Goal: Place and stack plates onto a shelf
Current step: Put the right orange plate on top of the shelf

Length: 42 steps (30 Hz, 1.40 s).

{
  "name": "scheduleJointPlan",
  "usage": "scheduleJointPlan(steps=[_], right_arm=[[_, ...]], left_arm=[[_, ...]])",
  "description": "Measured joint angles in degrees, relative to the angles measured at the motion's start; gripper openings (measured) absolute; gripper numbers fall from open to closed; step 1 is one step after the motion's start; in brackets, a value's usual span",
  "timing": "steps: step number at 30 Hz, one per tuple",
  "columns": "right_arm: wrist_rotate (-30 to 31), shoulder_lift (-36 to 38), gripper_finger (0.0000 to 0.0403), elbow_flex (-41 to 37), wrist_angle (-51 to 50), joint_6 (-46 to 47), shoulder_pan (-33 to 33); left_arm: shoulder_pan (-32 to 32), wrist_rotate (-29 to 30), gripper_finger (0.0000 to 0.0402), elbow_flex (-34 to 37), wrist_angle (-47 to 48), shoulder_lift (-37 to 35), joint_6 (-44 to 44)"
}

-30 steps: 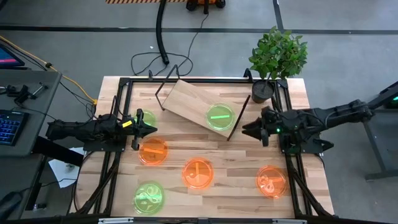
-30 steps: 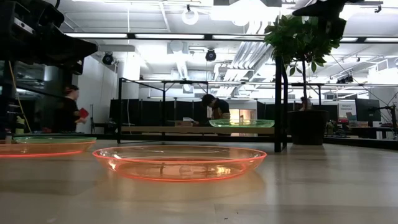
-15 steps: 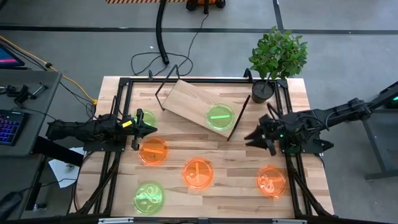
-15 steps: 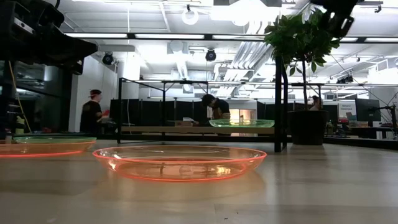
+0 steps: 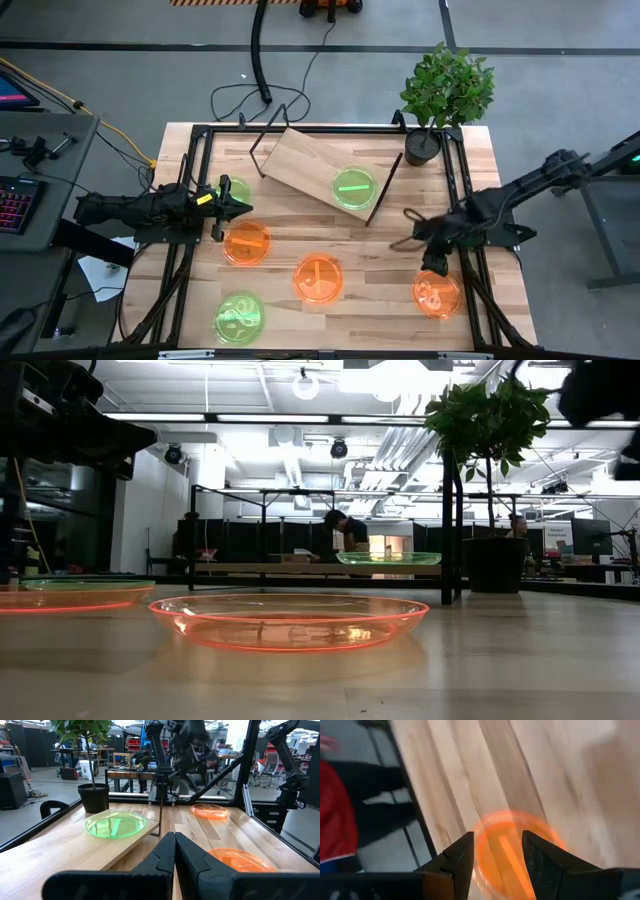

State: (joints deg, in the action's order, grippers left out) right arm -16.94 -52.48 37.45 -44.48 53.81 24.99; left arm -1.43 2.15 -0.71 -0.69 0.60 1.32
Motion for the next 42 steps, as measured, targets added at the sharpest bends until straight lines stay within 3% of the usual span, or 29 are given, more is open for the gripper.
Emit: scheduleJointPlan(steps=[7,16,25,29,33,39,42], right_arm=[[-3.48,-11.83,0.0126,0.0,1.49,13.32,10.17],[-2.81,-28.62,0.0008,0.0,8.31,27.84,15.74],[-5.73,-38.49,0.0006,0.38,21.49,35.39,14.26],[3.25,-39.91,0.0001,2.3,30.48,33.6,11.35],[12.84,-40.27,0.0001,5.02,31.5,26.79,7.7],[11.72,-35.45,0.0001,6.95,30.98,14.19,5.23],[11.67,-30.05,0.0002,6.61,28.3,12.55,6.03]], left_arm=[[0.02,0.0,0.0,-0.02,0.0,-0.02,0.0],[0.02,-0.02,0.0,0.0,0.02,-0.02,0.0],[0.0,0.0,0.0,-0.01,0.0,-0.02,0.0],[0.0,0.0,0.0,-0.01,0.0,0.0,0.0],[0.02,0.0,0.0,-0.02,0.0,0.0,0.0],[0.01,0.0,0.0,-0.01,-0.01,0.0,0.0],[0.02,-0.02,0.0,0.0,0.0,0.0,0.0]])
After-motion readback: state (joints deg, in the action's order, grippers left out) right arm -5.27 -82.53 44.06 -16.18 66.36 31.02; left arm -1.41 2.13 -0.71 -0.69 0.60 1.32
